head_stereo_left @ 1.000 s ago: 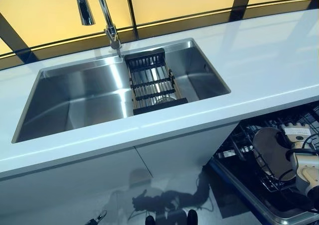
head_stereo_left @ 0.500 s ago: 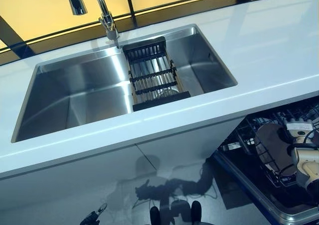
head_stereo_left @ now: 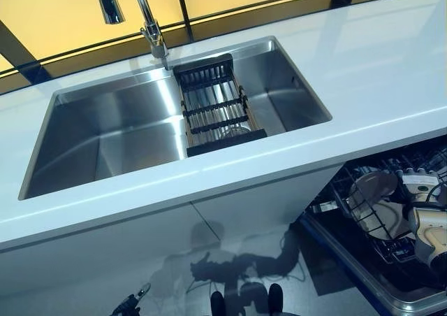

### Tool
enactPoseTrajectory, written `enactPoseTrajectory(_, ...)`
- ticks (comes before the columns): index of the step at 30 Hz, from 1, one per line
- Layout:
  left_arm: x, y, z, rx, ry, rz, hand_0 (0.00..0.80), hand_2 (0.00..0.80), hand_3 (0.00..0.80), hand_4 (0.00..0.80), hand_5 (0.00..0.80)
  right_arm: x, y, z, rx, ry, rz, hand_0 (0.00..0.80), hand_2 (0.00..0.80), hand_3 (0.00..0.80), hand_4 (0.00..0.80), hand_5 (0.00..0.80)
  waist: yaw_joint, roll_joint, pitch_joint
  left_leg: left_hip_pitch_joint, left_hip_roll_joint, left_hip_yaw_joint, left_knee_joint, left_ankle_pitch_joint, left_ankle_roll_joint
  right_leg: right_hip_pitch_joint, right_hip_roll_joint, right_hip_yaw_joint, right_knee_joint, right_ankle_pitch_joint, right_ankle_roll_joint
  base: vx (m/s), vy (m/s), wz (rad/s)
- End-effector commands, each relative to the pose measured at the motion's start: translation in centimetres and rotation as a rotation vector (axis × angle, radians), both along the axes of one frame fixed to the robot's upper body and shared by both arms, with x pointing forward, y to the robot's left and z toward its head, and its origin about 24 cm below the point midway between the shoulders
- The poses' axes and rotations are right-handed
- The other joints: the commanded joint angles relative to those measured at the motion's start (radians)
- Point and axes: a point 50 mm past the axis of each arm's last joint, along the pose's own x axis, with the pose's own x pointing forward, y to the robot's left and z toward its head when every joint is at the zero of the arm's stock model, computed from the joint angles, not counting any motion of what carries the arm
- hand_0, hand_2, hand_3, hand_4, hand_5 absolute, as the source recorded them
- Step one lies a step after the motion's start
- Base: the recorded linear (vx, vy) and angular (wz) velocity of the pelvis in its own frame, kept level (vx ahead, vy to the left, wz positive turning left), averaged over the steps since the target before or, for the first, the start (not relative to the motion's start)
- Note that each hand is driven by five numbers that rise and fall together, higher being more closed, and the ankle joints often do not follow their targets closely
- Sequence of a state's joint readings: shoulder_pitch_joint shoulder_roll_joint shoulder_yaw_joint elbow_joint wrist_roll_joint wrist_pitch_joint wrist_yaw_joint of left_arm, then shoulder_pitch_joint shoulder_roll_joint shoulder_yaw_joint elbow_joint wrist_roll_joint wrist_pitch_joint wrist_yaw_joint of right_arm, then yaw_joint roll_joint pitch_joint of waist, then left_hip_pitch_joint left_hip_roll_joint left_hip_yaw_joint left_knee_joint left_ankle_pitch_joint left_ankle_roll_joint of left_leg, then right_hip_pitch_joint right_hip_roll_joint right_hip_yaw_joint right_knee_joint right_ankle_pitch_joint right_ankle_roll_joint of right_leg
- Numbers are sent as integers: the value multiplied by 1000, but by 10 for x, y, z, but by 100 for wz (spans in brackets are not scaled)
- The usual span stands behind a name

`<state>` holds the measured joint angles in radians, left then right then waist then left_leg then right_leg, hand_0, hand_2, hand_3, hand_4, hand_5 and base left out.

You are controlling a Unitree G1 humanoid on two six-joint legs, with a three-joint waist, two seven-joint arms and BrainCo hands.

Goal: Take plates into dishwasher

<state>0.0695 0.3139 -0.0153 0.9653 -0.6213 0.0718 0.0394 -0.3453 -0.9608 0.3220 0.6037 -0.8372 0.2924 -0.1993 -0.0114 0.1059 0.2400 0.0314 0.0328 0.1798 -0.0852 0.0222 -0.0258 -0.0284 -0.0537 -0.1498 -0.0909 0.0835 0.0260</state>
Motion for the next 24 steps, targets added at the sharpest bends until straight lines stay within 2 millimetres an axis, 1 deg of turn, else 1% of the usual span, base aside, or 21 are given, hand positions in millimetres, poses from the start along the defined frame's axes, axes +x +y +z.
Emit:
enactPoseTrajectory(1,0,15,4,62,0,-6,0,0,0,0,0,0,-7,18,-43,-73,-34,0,0,0,0,0,16,-79,-59,22,-24,-25,-2,-105,55,51,-19,-28,4,-92,67,36,56,0)
enactPoseTrajectory(8,-5,16,2,62,20,-4,0,0,0,0,0,-8,-11,31,-44,-99,-41,0,0,0,0,0,6,-108,-85,41,-18,-12,-2,-112,59,65,-12,-15,4,-95,69,18,59,-3)
enactPoseTrajectory(14,-11,18,0,72,51,8,0,0,0,0,0,-17,-20,47,-5,-126,-94,0,0,0,0,0,-12,-132,-108,61,-10,7,-2,-117,59,78,-7,-1,4,-95,71,6,59,-4)
enactPoseTrajectory(19,-17,21,-2,101,98,27,0,0,0,0,0,-31,-37,66,21,-152,-175,0,0,0,0,0,-33,-152,-127,81,-4,27,-2,-125,61,90,-4,15,4,-93,74,-8,66,-11)
enactPoseTrajectory(24,-15,23,-2,97,99,47,0,0,0,0,0,-48,-55,69,52,-157,-291,0,0,0,0,0,-47,-163,-137,91,-1,46,-2,-131,63,94,-4,24,4,-89,79,-24,59,-4)
